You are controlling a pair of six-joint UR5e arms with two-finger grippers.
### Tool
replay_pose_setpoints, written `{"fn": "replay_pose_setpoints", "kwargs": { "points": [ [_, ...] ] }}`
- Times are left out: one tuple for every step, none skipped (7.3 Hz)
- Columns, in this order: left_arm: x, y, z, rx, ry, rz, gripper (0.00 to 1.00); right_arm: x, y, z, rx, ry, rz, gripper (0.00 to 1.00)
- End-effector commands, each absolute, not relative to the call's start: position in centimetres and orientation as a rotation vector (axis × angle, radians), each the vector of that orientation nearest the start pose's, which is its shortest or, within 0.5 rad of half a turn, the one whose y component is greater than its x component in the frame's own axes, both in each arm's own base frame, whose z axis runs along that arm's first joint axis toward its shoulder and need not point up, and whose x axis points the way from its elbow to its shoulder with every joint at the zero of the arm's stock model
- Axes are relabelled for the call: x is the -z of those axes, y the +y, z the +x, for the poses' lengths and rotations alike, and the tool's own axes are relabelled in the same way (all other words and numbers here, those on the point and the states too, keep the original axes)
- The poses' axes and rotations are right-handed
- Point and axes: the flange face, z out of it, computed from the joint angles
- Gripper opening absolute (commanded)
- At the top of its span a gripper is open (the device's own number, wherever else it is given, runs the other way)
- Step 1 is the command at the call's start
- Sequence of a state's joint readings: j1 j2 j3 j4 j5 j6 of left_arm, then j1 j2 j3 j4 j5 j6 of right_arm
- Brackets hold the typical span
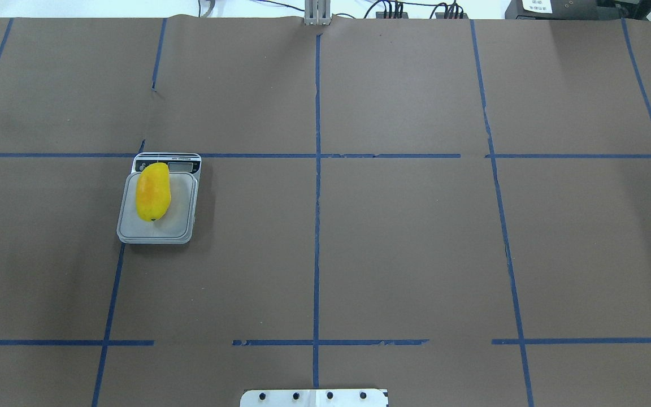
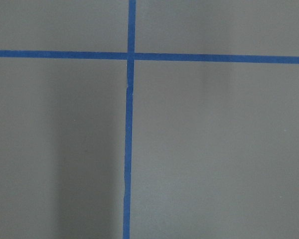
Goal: Weigh mango
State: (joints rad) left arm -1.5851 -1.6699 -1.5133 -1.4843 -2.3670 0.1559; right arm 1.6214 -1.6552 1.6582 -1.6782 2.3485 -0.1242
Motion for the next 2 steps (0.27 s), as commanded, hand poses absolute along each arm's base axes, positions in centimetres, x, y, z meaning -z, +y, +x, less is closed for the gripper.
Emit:
{"fn": "replay_pose_setpoints", "kwargs": {
  "points": [
    [-64.16,-52.98,-7.01,-0.117,0.798,0.029,1.00,-66.57,-44.44,8.60,0.029,-0.783,-0.031,1.00],
    [-64.08,-52.99,-7.02,-0.118,0.798,0.031,1.00,-66.57,-44.44,8.60,0.029,-0.783,-0.031,1.00]
  ]
}}
